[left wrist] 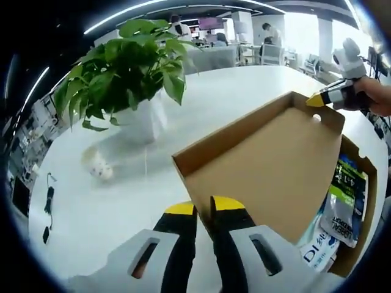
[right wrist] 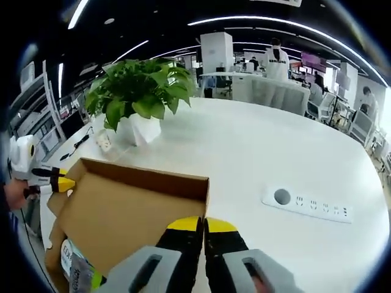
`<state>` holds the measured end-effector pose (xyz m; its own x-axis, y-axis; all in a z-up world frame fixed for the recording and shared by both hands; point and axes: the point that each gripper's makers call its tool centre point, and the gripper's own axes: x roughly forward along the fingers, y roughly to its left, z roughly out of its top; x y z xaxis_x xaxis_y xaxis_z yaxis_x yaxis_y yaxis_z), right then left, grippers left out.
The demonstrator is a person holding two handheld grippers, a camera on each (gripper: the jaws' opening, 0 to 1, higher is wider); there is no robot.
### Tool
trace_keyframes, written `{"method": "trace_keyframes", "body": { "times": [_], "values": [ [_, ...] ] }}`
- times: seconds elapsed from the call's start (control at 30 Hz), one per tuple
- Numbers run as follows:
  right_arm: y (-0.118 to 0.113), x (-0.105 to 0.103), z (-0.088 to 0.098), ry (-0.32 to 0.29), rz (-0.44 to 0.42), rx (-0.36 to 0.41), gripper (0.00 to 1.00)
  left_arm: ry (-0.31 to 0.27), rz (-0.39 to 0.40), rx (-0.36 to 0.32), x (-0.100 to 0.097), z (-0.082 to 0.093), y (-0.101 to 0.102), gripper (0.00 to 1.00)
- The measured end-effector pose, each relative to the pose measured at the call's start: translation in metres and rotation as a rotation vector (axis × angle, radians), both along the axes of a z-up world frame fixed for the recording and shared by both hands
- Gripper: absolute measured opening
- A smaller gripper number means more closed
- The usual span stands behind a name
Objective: Operate the shoe box by opening the lid, removing the specified soft item, and placing it in the target area until the item is outside and the box remains undamaged.
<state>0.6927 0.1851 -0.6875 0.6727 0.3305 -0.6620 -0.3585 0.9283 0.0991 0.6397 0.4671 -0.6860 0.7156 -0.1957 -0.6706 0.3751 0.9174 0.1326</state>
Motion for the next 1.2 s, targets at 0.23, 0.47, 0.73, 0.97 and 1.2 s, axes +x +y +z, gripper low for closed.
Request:
{"method": "trace_keyframes", "body": {
  "times": [0.23, 0.47, 0.73, 0.97, 1.2],
  "values": [
    [0.001, 0.002, -0.008, 0.012, -0.006, 0.000, 0.00, 0.012, 0.009, 0.005, 0.001, -0.004, 0.002, 0.07],
    [0.001, 0.002, -0.011, 0.023, -0.015, 0.005, 0.00, 0.024, 0.012, 0.014, 0.002, -0.007, 0.003, 0.07],
    [0.001, 0.002, -0.016, 0.027, -0.003, -0.009, 0.00, 0.043, 0.011, 0.027, 0.002, -0.011, 0.002, 0.08],
    [0.000, 0.003, -0.020, 0.041, -0.004, 0.000, 0.00, 0.041, 0.014, 0.035, 0.004, -0.012, 0.001, 0.09],
    [0.000, 0.003, -0.021, 0.054, -0.014, 0.010, 0.00, 0.032, 0.003, 0.042, 0.004, -0.011, 0.000, 0.11]
  ]
}}
